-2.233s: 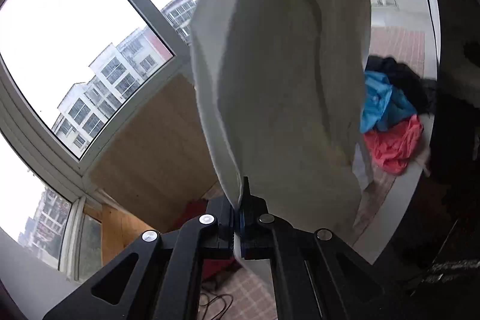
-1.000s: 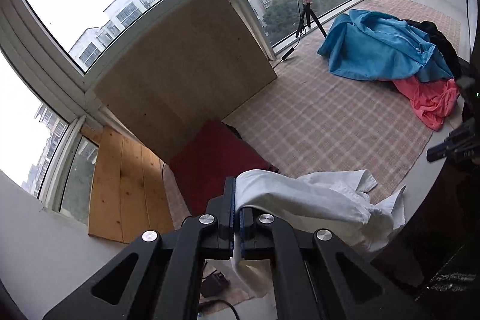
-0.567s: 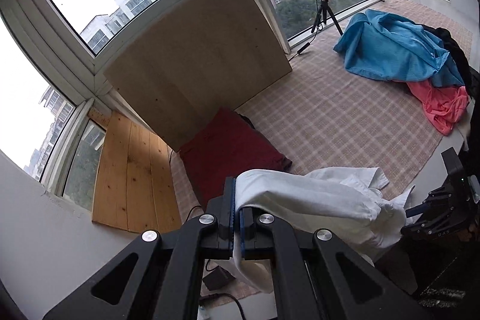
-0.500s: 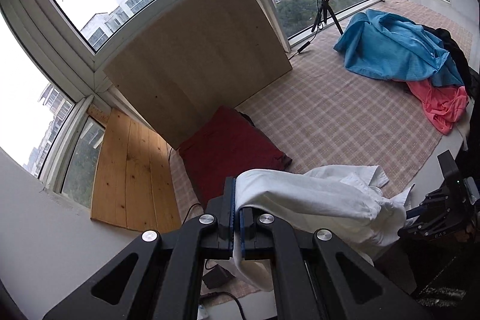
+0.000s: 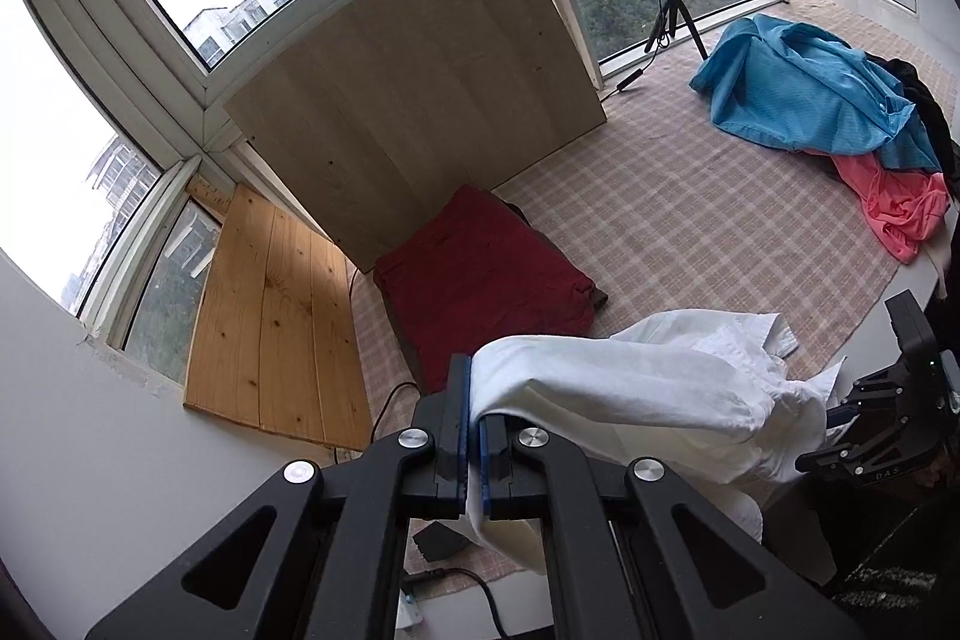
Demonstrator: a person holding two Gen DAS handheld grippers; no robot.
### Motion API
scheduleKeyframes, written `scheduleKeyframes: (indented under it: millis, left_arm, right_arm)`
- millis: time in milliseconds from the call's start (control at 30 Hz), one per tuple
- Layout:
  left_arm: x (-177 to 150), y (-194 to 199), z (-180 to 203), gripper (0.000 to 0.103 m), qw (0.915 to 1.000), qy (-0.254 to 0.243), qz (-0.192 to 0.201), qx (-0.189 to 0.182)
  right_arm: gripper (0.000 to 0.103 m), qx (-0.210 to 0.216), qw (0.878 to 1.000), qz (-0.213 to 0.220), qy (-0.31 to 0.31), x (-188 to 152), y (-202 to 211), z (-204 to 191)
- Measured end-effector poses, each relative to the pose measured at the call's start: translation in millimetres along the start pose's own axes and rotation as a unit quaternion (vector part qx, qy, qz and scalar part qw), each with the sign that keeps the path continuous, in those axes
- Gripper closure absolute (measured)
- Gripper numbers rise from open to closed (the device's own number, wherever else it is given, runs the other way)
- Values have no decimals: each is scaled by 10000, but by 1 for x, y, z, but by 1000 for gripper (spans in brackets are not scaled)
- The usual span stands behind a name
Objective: Fold clothes
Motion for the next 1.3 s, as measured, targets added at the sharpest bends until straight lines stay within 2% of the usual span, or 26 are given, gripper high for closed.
scheduleKeyframes:
  millis: [33,67,100,167,267,333,433,567,667,767,900,967,1067,1233,1300]
  left_arm:
    - [-1,0,0,101,10000,-21,-1,20]
    - [-2,-1,-1,101,10000,-42,-3,40]
    - [-2,1,-1,101,10000,-71,14,44]
    - [-1,7,-2,101,9999,-137,67,34]
    - [10,23,-4,101,9996,-189,198,-61]
    - [21,38,1,101,9987,-346,364,-103]
    - [38,70,16,101,9953,-593,708,-282]
    - [57,124,37,101,9854,-955,1310,-517]
    - [65,166,51,101,9752,-1183,1745,-673]
    - [69,200,63,101,9651,-1466,2054,-694]
    - [73,230,71,101,9545,-1726,2338,-676]
    - [80,230,76,101,9538,-1758,2339,-679]
    - [96,205,87,101,9574,-1784,2142,-750]
    - [122,162,105,101,9625,-1825,1811,-866]
    - [134,113,118,101,9683,-1797,1459,-936]
  right_arm:
    - [68,-42,9999,-95,-17,1,-9,4]
    - [96,-132,9996,-229,-34,2,-17,10]
    - [101,-157,9995,-260,-74,4,-16,13]
    - [101,-163,9998,51,-75,19,6,17]
    - [101,-798,9934,779,251,66,77,29]
    - [101,-1293,9809,1364,495,111,138,36]
    - [101,-2200,9449,2246,916,177,253,30]
    - [101,-3095,8862,3148,1407,227,394,-13]
    - [101,-3555,8492,3493,1746,242,464,-59]
    - [101,-4018,8099,3731,2081,236,514,-106]
    - [101,-4315,7786,3929,2305,228,552,-145]
    - [101,-4417,7717,3941,2325,229,563,-148]
    - [101,-4548,7716,3824,2273,239,565,-130]
    - [101,-4565,8001,3392,1907,272,536,-42]
    - [101,-4555,8136,3154,1765,291,515,3]
Point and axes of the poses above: each gripper's, at about its wrist camera, not at the fingertips, and y roughly against the way its jaws point, z to its right, x to its top, the point moved 8 cm from there along -y, roughly the way its jaws point, and after that the axes turned 15 degrees about y, right-handed, at the moved point
